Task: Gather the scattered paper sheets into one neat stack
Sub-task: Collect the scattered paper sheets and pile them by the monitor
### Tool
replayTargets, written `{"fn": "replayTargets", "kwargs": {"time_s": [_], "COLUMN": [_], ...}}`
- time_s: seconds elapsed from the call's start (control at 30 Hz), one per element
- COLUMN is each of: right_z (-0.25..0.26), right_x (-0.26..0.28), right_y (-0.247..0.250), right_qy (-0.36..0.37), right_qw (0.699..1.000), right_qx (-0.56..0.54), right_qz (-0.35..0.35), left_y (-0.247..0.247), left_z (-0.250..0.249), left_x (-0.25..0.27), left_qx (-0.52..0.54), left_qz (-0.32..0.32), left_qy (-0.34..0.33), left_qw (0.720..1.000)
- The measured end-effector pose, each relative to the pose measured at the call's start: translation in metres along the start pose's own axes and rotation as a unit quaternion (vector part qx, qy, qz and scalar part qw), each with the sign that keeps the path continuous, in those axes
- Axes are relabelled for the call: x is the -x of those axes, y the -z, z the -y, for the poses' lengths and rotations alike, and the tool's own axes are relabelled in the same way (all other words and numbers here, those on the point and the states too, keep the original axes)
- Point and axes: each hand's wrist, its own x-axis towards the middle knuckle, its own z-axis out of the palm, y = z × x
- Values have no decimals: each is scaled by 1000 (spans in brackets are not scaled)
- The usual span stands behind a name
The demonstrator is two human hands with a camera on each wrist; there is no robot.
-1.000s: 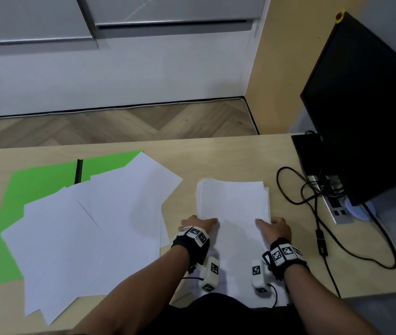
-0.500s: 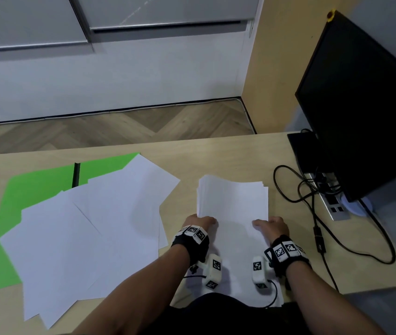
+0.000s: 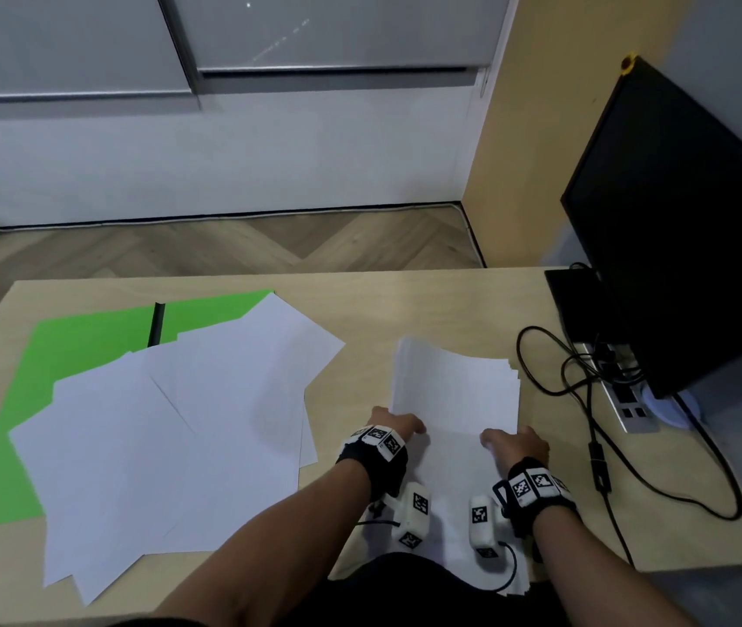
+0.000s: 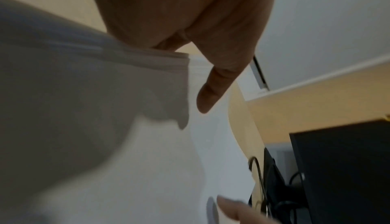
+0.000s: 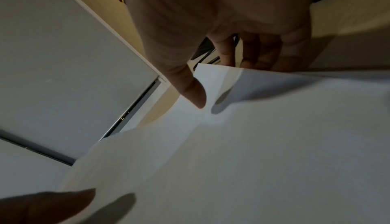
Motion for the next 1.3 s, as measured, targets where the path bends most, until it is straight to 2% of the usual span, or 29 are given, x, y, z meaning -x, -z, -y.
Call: {"fn": "replayTargets", "kwargs": {"time_s": [0.23, 0.37, 0.57, 0.73, 0.9, 1.0, 1.07, 1.13, 1.2, 1.3], "right_z": [-3, -6, -8, -9, -1, 31, 60, 86, 105, 115], "right_x": [-7, -10, -9, -13, -19, -1, 23, 50, 72, 93], "right_y": [7, 9, 5, 1, 15, 26, 35, 47, 59, 76], "right_qy": [2, 3, 36, 54, 62, 133, 208, 255, 307, 377], "right_qw": [998, 997, 992, 977, 937, 897, 873, 854, 835, 797], "right_qx": [-55, -72, -108, -190, -326, -407, -434, -452, -457, -471], "right_qz": [10, 19, 48, 77, 112, 112, 83, 24, -23, -45], "left_y": [8, 7, 6, 10, 38, 60, 71, 78, 84, 93], "left_z": [-1, 3, 14, 11, -15, -39, -56, -69, -79, -91], "left_x": [-3, -10, -11, -6, 10, 23, 31, 38, 49, 61], "left_qx": [-5, 20, 44, -54, -38, 16, 74, 130, 181, 208], "left_qz": [43, -6, 2, 10, 64, 59, 27, 14, 10, 1], "left_qy": [19, 9, -49, -107, -227, -265, -269, -272, -299, -364], "left_qw": [999, 1000, 998, 993, 971, 962, 960, 953, 937, 908]}}
